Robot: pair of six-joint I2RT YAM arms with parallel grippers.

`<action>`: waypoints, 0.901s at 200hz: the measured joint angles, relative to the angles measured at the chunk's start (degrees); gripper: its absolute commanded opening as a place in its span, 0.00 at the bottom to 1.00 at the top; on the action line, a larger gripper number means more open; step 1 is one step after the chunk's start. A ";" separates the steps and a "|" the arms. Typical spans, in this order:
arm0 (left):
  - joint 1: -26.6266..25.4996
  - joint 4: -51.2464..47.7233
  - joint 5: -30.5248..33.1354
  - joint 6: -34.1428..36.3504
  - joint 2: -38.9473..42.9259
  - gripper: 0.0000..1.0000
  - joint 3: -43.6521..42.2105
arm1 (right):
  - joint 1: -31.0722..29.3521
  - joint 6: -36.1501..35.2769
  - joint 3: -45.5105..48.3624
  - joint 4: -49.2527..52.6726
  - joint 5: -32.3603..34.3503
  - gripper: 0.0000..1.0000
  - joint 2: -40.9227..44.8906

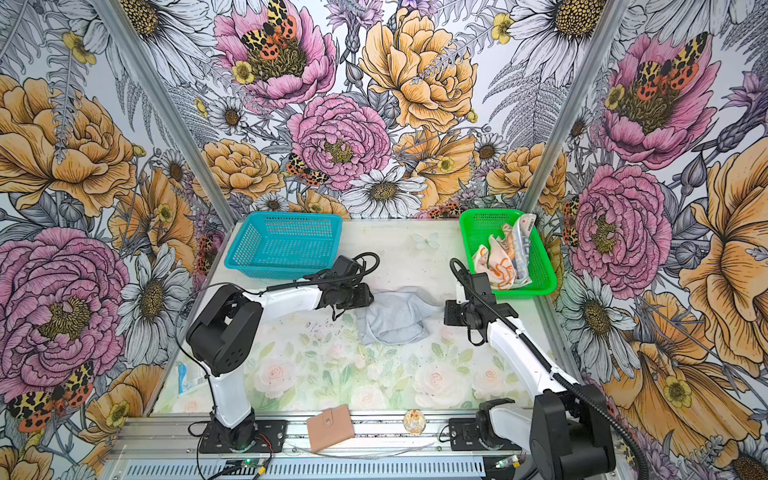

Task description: Fold and stack the towels

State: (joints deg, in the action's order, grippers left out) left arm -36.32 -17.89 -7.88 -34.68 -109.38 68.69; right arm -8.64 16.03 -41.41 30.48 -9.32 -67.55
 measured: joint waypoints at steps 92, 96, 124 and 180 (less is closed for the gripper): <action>-2.40 1.29 -0.39 -1.46 -0.37 0.38 2.14 | 0.00 -0.07 0.00 -0.52 -0.22 0.00 -1.07; -2.54 1.29 -0.39 -1.46 -0.37 0.37 2.45 | 0.00 -0.07 0.00 -0.57 -0.22 0.00 -1.11; -3.23 1.18 0.66 -1.44 -0.35 0.37 3.87 | 0.00 -0.09 0.00 -0.63 -0.22 0.00 -1.11; -5.18 -3.13 8.92 0.20 0.48 0.38 4.17 | 0.00 -0.07 0.00 -0.83 -0.42 0.00 -1.27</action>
State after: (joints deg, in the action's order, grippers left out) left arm -41.50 -21.02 1.04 -34.48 -108.90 72.86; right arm -8.64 15.97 -41.41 29.65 -9.74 -68.82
